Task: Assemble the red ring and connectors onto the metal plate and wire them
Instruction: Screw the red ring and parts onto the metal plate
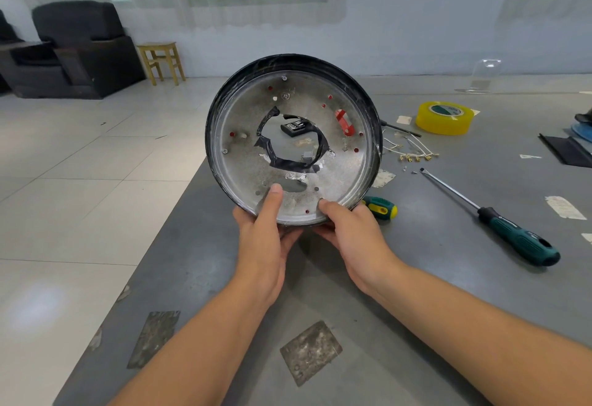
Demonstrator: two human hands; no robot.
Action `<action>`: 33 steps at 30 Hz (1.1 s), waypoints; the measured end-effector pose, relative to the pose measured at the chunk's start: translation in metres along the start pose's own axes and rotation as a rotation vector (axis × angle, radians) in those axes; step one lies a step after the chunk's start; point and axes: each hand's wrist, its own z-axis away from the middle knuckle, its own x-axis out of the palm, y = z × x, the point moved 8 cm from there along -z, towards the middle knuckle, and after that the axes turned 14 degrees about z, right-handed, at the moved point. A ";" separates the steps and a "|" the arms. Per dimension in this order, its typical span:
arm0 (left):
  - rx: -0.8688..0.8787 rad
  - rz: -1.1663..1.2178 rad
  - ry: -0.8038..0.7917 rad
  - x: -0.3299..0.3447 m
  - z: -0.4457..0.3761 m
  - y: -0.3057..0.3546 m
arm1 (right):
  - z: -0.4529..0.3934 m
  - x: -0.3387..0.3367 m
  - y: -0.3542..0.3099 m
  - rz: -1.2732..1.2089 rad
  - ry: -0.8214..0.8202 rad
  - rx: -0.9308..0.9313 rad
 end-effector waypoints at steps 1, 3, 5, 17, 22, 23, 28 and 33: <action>-0.001 0.008 -0.005 0.001 0.001 -0.001 | -0.001 0.000 0.000 0.007 0.003 -0.005; -0.002 0.000 -0.007 0.002 0.003 -0.005 | -0.001 -0.002 0.002 0.030 0.024 -0.006; -0.001 -0.032 -0.003 0.003 0.005 -0.008 | -0.002 -0.005 0.004 0.071 0.051 0.002; 0.012 -0.082 0.019 0.002 0.002 -0.004 | -0.006 -0.008 0.008 0.177 0.086 0.006; 0.031 -0.052 -0.005 0.003 -0.002 0.001 | -0.005 -0.003 -0.004 0.145 -0.057 -0.042; 0.031 -0.051 -0.006 0.002 -0.003 0.002 | -0.005 -0.002 -0.008 0.148 -0.098 -0.043; 0.055 -0.042 0.050 -0.008 -0.016 0.009 | -0.017 -0.046 -0.035 0.449 0.027 -0.004; 0.107 -0.044 0.071 -0.017 -0.030 0.016 | -0.041 -0.137 -0.059 1.043 0.470 -0.186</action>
